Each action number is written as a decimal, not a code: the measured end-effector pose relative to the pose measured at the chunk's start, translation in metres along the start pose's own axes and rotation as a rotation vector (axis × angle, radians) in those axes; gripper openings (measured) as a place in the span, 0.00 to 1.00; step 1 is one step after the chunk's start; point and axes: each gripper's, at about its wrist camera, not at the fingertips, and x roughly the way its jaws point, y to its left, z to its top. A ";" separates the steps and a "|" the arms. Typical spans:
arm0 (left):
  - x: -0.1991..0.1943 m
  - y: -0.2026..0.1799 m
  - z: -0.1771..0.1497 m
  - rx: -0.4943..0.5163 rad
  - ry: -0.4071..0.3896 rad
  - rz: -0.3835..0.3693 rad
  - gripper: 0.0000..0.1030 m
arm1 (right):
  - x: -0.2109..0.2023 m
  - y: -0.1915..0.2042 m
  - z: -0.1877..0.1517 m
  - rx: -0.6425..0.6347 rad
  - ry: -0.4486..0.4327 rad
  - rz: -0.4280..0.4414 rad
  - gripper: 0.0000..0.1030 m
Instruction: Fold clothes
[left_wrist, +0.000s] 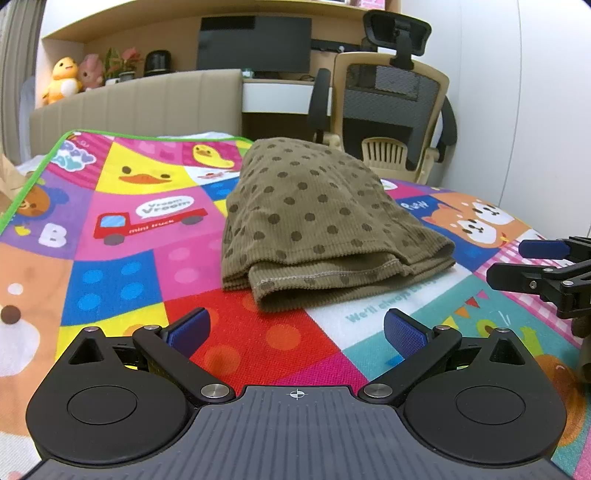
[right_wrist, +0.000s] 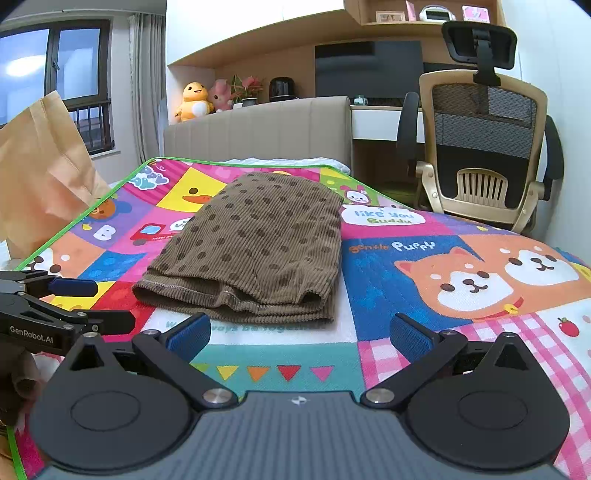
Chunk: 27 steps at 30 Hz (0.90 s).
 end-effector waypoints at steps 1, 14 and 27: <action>0.000 0.000 0.000 0.000 0.000 0.000 0.99 | 0.000 0.000 0.000 0.001 0.001 0.000 1.00; 0.001 0.002 0.000 -0.007 0.006 -0.001 1.00 | 0.002 -0.001 0.000 0.010 0.008 0.002 1.00; -0.002 0.002 -0.001 -0.012 -0.013 0.001 1.00 | 0.003 -0.002 0.000 0.013 0.008 0.003 1.00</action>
